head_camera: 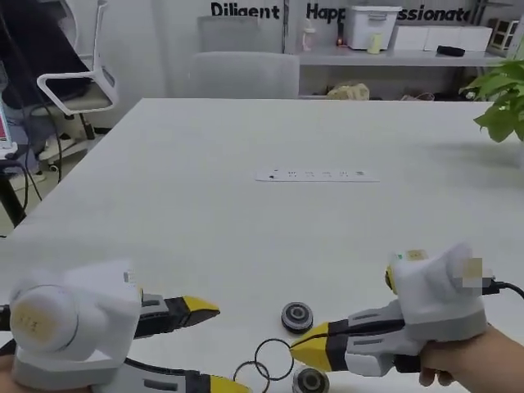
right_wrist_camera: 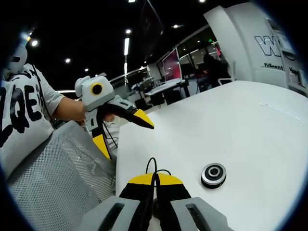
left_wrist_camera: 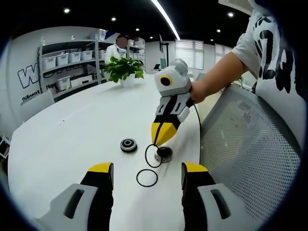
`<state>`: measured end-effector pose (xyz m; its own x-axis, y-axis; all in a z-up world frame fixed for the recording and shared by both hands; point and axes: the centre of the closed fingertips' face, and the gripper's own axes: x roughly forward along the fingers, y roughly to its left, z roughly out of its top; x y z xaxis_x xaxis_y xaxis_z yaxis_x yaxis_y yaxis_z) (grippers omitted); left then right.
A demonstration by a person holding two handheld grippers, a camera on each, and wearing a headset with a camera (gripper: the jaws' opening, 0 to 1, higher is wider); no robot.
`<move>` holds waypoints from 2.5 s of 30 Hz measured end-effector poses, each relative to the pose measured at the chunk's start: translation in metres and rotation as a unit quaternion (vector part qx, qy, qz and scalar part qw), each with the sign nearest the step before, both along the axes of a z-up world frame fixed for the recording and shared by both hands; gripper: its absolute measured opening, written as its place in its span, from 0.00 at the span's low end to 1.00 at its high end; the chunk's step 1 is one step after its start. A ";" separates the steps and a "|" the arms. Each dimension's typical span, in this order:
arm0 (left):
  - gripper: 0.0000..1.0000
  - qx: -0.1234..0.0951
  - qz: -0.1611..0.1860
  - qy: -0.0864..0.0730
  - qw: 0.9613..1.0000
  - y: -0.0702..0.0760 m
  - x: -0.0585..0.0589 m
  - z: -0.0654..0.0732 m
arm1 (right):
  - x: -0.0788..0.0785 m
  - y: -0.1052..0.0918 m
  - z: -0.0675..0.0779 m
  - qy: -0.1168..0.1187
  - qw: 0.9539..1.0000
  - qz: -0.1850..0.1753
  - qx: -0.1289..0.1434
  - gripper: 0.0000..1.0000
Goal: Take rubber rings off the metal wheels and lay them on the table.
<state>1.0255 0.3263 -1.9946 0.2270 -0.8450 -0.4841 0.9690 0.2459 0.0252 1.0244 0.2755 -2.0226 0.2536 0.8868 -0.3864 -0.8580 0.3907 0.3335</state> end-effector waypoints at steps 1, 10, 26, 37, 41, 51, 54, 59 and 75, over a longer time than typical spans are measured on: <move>0.55 0.000 0.002 0.000 1.000 0.002 0.000 0.000 | 0.000 0.001 -0.001 0.001 1.000 0.001 0.000 0.00; 0.58 0.000 0.024 0.002 1.000 0.015 0.005 -0.003 | 0.004 0.015 -0.011 0.007 1.000 0.010 -0.011 0.00; 0.58 0.001 0.042 0.005 0.999 0.026 0.009 -0.006 | 0.006 0.023 -0.034 0.019 0.999 0.011 -0.046 0.00; 0.57 0.004 0.044 0.008 0.999 0.027 0.010 -0.010 | 0.010 0.018 -0.044 0.023 0.998 -0.007 -0.060 0.00; 0.57 0.005 0.046 0.008 0.999 0.027 0.013 -0.010 | 0.011 0.017 -0.046 0.019 0.998 -0.009 -0.066 0.03; 0.56 0.018 0.033 -0.007 0.999 0.022 0.019 -0.008 | 0.016 0.008 -0.039 0.008 0.998 -0.021 -0.062 0.10; 0.56 0.016 0.030 -0.012 0.999 0.018 0.024 -0.003 | 0.022 0.003 -0.030 -0.005 0.998 -0.030 -0.054 0.12; 0.55 0.019 0.024 -0.018 0.999 0.010 0.032 -0.002 | 0.030 -0.007 -0.021 -0.016 0.998 -0.044 -0.050 0.14; 0.53 0.026 0.007 -0.019 0.999 -0.018 0.059 -0.005 | 0.048 -0.044 -0.016 -0.036 0.994 -0.081 -0.061 0.19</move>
<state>1.0848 0.3083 -2.0000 0.2575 -0.8157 -0.5180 0.9636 0.2563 0.0754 1.0721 0.2320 -2.0382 0.4195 0.7802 -0.4640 -0.8005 0.5590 0.2161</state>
